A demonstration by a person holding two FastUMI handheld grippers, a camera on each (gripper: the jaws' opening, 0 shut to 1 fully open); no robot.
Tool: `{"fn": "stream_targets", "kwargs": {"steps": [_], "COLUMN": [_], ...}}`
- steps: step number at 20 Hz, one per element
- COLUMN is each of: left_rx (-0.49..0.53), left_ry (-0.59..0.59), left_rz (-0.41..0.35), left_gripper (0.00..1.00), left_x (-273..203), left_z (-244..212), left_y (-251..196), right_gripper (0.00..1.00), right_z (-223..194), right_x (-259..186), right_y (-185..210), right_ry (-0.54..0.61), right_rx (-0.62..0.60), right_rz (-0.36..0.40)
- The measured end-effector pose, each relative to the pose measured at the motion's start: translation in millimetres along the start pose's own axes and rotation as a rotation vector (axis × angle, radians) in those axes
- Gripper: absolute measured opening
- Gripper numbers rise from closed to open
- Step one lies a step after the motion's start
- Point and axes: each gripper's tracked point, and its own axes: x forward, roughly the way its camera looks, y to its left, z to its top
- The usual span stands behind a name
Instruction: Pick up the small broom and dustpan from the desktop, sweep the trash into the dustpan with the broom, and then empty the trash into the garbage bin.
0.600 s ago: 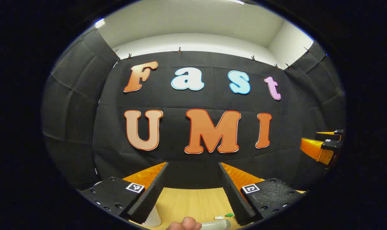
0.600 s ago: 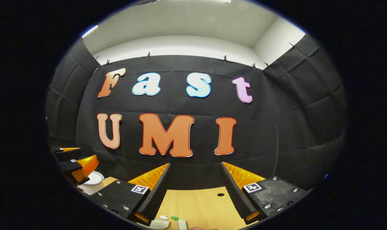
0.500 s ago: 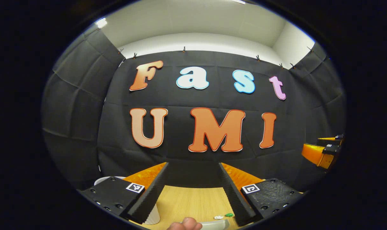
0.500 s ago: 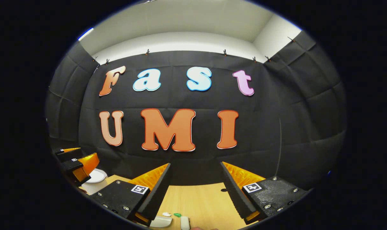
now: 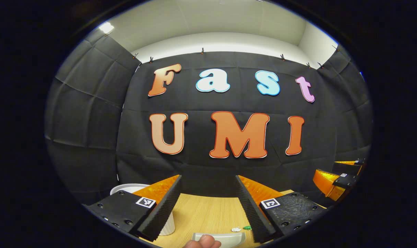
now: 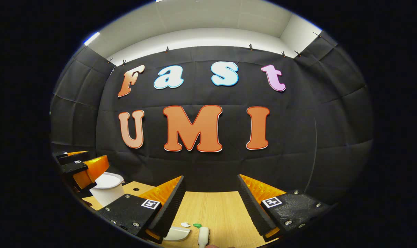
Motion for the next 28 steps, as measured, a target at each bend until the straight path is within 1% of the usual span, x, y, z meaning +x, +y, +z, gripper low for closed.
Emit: {"fn": "stream_targets", "kwargs": {"steps": [3,10,13,14,15,19,21,24,26,28], "left_rx": [0.013,0.025,0.020,0.016,0.025,0.055,0.029,-0.066,-0.068,-0.047], "left_ry": [0.011,0.023,-0.014,-0.027,-0.060,-0.131,-0.117,-0.084,-0.082,-0.072], "left_rz": [-0.005,-0.007,-0.026,-0.044,-0.069,-0.110,-0.086,-0.053,-0.032,-0.010], "left_gripper": [0.95,0.94,0.94,0.95,0.94,0.94,0.94,0.94,0.94,0.94], "left_x": [-1.2,-3.2,0.5,3.0,7.2,17.4,15.5,6.2,5.6,10.5], "left_z": [-3.9,-13.2,-8.0,-5.8,1.1,21.5,15.9,4.7,4.2,1.1], "left_y": [-1.7,-0.8,-0.2,0.8,0.6,17.5,22.3,13.7,12.8,12.7], "right_gripper": [0.92,0.92,0.92,0.92,0.92,0.92,0.92,0.92,0.92,0.92], "right_z": [-2.9,-17.7,-17.0,-17.8,-17.8,-16.6,-16.1,-17.4,-17.6,-17.9], "right_x": [-1.3,-6.0,-4.5,-4.0,-5.0,-1.6,-2.8,-1.0,1.9,4.7], "right_y": [3.8,7.5,7.5,7.5,8.0,8.2,8.8,7.7,8.3,10.7], "right_ry": [0.007,0.049,0.046,0.049,0.050,0.048,0.044,0.045,0.047,0.045], "right_rx": [-0.004,0.003,-0.006,-0.007,-0.008,-0.028,-0.020,-0.019,-0.014,-0.016], "right_rz": [0.014,0.013,0.007,0.006,0.006,0.006,0.004,-0.002,-0.002,-0.002]}}
